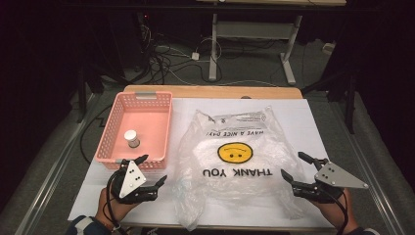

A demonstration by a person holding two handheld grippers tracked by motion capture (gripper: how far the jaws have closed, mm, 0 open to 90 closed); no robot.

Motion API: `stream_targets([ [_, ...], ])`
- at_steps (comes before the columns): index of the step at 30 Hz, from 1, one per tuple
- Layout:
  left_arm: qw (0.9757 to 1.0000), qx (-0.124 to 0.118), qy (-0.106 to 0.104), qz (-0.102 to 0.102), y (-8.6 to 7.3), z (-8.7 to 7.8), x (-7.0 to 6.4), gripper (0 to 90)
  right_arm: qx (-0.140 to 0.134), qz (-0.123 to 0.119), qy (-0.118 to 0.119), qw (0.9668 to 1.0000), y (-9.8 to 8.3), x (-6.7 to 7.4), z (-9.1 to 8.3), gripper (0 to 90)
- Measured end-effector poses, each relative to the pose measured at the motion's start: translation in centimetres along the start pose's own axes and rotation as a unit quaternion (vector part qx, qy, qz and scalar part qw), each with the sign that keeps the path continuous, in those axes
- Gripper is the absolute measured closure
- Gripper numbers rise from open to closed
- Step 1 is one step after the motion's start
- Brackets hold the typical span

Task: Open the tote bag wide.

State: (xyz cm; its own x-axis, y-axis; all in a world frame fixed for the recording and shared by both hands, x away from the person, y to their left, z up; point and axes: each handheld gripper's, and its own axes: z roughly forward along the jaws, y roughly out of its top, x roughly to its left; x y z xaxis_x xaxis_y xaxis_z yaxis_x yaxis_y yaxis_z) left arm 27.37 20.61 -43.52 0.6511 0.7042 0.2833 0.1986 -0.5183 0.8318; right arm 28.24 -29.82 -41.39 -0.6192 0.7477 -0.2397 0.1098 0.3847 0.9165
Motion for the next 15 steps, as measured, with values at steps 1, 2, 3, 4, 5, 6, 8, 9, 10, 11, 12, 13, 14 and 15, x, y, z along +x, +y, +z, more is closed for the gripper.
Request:
stream_targets([
  [1,1.0000,0.002,-0.001,0.001,0.0,0.1,0.0,16.2,0.001,-0.003,0.000,1.0000,0.0,0.0,0.0,24.2],
  [2,1.0000,0.004,-0.002,0.003,0.0,0.2,0.0,16.1,-0.001,-0.003,0.001,1.0000,0.0,0.0,0.0,24.3],
  [3,1.0000,0.006,-0.001,0.005,0.0,0.3,-0.1,16.2,0.002,-0.005,-0.001,1.0000,0.1,0.1,0.1,23.2],
  [4,1.0000,0.007,-0.001,0.007,0.0,0.3,-0.2,16.2,0.002,-0.005,-0.001,1.0000,0.1,0.1,0.1,23.2],
  [5,0.9999,0.007,-0.002,0.009,-0.1,0.3,-0.2,16.2,0.003,-0.007,-0.001,1.0000,0.1,0.1,0.2,23.2],
  [6,0.9999,0.006,-0.001,0.009,-0.1,0.3,-0.2,16.2,0.003,-0.007,-0.001,1.0000,0.1,0.1,0.2,23.2],
  [8,1.0000,0.003,-0.002,0.006,-0.1,0.3,-0.1,16.2,0.008,-0.003,0.003,1.0000,0.0,0.1,0.5,22.7],
  [9,1.0000,0.003,-0.002,0.006,-0.1,0.3,-0.1,16.2,0.011,-0.003,0.006,0.9999,0.0,0.0,0.7,22.6],
  [10,1.0000,0.003,-0.002,0.004,-0.2,0.3,-0.1,16.2,0.011,-0.003,0.006,0.9999,0.0,0.0,0.7,22.6],
  [11,1.0000,0.005,-0.003,0.004,-0.2,0.3,0.0,16.2,0.014,-0.001,0.009,0.9999,0.0,0.0,0.8,22.6],
  [12,1.0000,0.007,-0.003,0.005,-0.3,0.3,0.0,16.2,0.015,-0.001,0.013,0.9998,0.0,0.0,1.0,22.7],
  [13,1.0000,0.007,-0.003,0.006,-0.4,0.3,0.0,16.2,0.017,-0.001,0.016,0.9997,0.0,0.1,1.1,23.5],
  [14,1.0000,0.007,-0.005,0.002,-0.4,0.3,0.0,16.2,0.018,-0.003,0.022,0.9996,0.0,0.1,1.2,24.4],
  [15,1.0000,0.007,-0.006,0.001,-0.4,0.3,0.0,16.3,0.023,-0.008,0.024,0.9994,0.1,0.2,1.4,24.6],
])
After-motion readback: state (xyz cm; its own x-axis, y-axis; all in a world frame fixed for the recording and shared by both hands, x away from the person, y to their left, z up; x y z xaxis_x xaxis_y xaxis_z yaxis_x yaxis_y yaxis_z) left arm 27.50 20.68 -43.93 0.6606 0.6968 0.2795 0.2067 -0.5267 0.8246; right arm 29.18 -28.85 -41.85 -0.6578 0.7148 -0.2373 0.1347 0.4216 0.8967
